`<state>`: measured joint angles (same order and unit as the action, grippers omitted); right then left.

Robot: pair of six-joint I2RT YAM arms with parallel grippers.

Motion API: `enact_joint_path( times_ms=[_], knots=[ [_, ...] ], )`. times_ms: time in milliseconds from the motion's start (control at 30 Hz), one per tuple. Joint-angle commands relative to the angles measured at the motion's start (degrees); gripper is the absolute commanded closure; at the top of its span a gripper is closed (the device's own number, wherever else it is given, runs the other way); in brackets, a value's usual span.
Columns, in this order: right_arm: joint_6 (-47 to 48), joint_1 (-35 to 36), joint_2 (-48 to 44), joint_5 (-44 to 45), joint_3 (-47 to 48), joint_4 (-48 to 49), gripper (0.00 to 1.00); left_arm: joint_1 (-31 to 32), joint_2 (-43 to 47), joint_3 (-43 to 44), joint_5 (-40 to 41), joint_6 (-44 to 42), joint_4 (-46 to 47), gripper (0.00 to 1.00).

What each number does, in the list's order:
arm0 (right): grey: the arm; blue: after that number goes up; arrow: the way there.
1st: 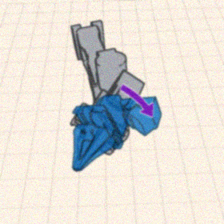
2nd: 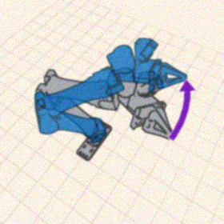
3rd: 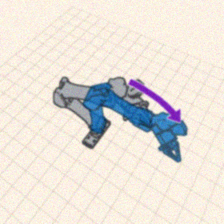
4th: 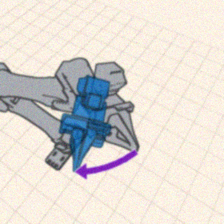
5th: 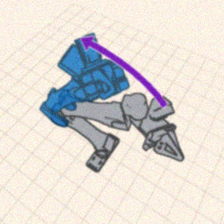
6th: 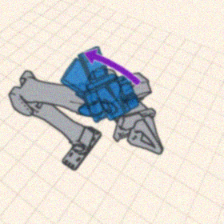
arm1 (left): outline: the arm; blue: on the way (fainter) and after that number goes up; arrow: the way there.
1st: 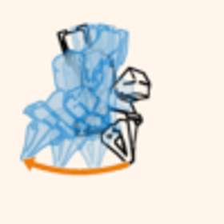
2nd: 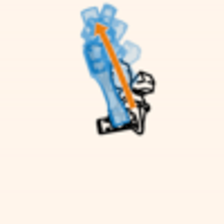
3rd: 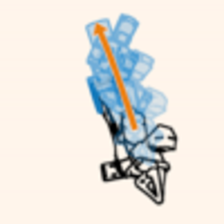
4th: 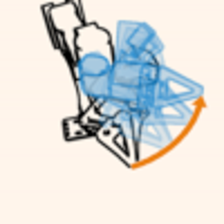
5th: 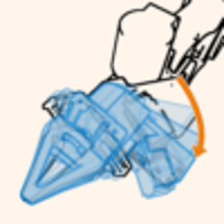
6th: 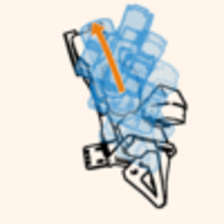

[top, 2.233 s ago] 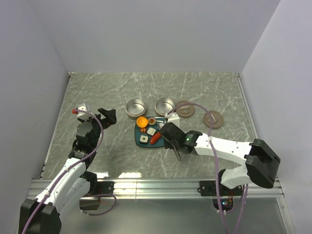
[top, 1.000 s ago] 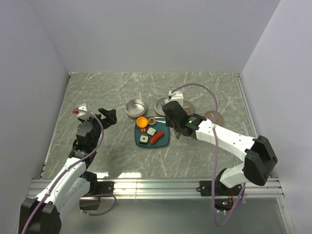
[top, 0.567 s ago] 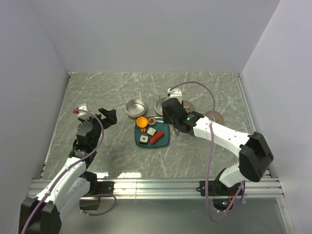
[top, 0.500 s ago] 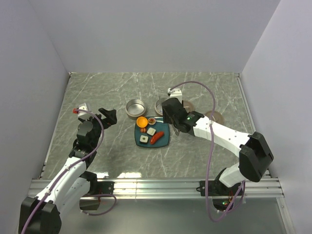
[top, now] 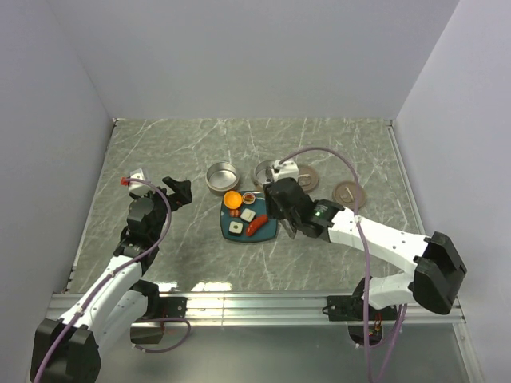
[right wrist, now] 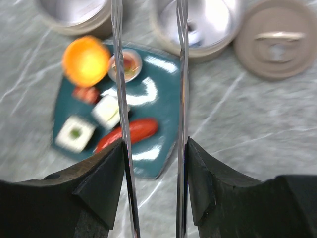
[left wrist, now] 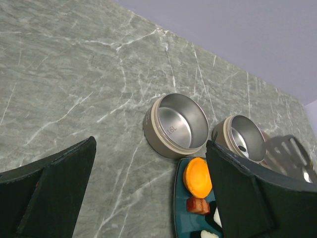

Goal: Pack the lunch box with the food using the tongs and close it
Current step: Place the food into the lunch box, then pick up the food using the clamp

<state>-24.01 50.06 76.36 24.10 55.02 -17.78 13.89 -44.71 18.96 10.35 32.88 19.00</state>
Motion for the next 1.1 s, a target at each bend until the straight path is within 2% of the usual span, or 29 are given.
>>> enact_joint_path(
  times_ms=[0,267,1067],
  knots=[
    [-1.83,2.32,-2.35,-3.35,-2.81,3.62,0.43,-0.27,-0.12,0.11,-0.59,0.87,2.53,0.00],
    [-2.80,3.37,2.82,-5.64,-3.79,4.86,0.43,-0.27,0.23,0.20,-0.42,1.04,2.18,0.01],
    [-2.36,3.99,10.21,-8.01,-1.15,4.68,0.43,-0.27,0.15,0.11,-0.50,0.95,2.27,0.01]
  ],
)
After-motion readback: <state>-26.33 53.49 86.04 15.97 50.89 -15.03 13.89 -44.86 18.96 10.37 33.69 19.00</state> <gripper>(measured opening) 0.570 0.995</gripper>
